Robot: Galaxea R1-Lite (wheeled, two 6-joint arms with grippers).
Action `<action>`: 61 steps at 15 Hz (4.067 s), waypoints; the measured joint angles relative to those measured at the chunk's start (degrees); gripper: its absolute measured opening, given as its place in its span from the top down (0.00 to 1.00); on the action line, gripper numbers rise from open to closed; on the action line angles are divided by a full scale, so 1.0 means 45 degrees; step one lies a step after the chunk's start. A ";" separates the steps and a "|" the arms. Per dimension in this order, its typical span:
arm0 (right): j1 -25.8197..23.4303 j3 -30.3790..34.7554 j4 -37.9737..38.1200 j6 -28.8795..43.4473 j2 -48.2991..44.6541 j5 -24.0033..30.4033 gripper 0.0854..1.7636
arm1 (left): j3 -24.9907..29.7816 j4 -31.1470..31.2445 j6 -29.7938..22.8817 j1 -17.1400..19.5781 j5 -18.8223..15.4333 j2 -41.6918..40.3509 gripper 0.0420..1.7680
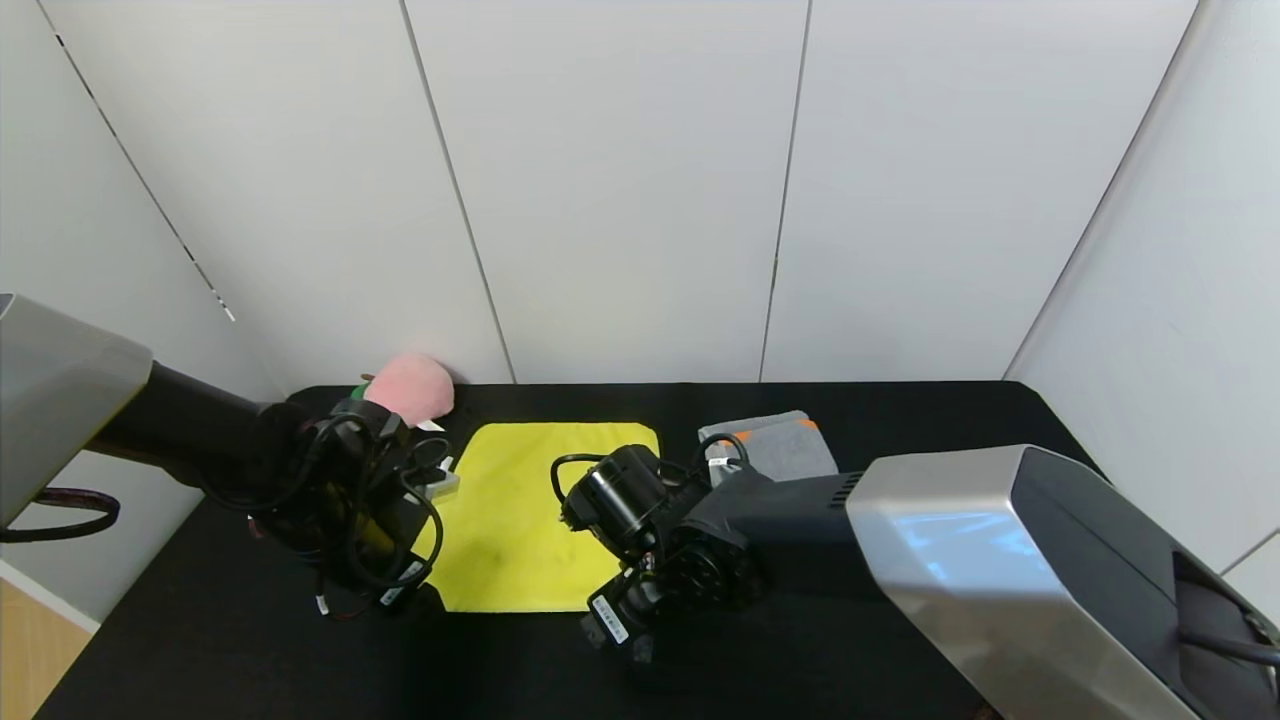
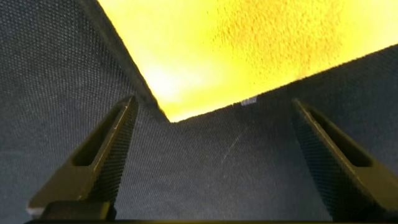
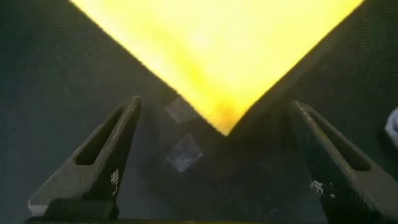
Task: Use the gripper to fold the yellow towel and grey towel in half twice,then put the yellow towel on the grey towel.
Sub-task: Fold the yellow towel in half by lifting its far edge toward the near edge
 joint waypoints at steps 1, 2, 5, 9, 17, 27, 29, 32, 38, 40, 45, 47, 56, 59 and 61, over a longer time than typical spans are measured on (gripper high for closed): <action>0.0000 -0.0073 0.0000 0.0011 0.0054 -0.0098 0.03 | -0.0035 -0.0022 -0.0019 0.0000 0.0005 0.0049 0.03; 0.0005 -0.0098 0.0000 0.0014 0.0092 -0.0116 0.03 | -0.0060 -0.0024 -0.0024 0.0000 0.0005 0.0098 0.03; 0.0035 -0.0146 -0.0005 0.0038 0.0146 -0.0127 0.03 | -0.0130 -0.0049 -0.0049 0.0035 0.0011 0.0214 0.14; 0.0035 -0.0154 -0.0008 0.0038 0.0182 -0.0135 0.03 | -0.0122 -0.0393 -0.0033 0.0111 0.0043 0.0312 0.47; 0.0054 -0.0485 -0.0019 0.0274 0.0482 -0.0190 0.03 | -0.0111 -0.0436 -0.0024 0.0108 0.0024 0.0347 0.95; 0.0184 -0.0612 -0.0482 0.0488 0.0802 -0.0805 0.25 | -0.0073 -0.0425 -0.0030 0.0111 0.0005 0.0257 0.95; 0.0184 -0.0612 -0.0512 0.0498 0.0845 -0.0805 0.42 | -0.0038 -0.0425 -0.0024 0.0111 -0.0014 0.0230 0.95; 0.0176 -0.0612 -0.0531 0.0498 0.0864 -0.0799 0.60 | -0.0005 -0.0425 -0.0030 0.0122 -0.0011 0.0195 0.95; 0.0122 -0.0593 -0.0322 0.0859 0.0691 -0.0718 0.97 | 0.0000 -0.0450 -0.0049 0.0122 -0.0195 -0.0081 0.95; 0.0087 -0.0593 0.0049 0.0956 0.0512 -0.0469 0.97 | 0.0054 -0.0328 -0.0049 0.0122 -0.0488 -0.0295 0.95; 0.0019 -0.0588 0.1260 0.1799 -0.0081 0.0626 0.97 | 0.0783 -0.0225 -0.0019 0.0122 -0.0601 -0.1103 0.95; 0.0000 -0.0588 0.1945 0.2213 -0.0412 0.1187 0.97 | 0.1243 -0.0176 -0.0043 0.0122 -0.0607 -0.1550 0.95; 0.0393 -0.0257 0.4036 0.3546 -0.2005 0.1853 0.97 | 0.4161 -0.0171 -0.0111 0.0092 -0.0626 -0.4865 0.95; 0.0374 -0.0238 0.4001 0.3516 -0.2257 0.1750 0.97 | 0.4050 -0.0339 -0.0555 0.0108 -0.0650 -0.5356 0.95; 0.0214 -0.0363 0.3868 0.3516 -0.2349 0.1533 0.97 | 0.3595 -0.0352 -0.0932 0.0084 -0.0675 -0.5391 0.95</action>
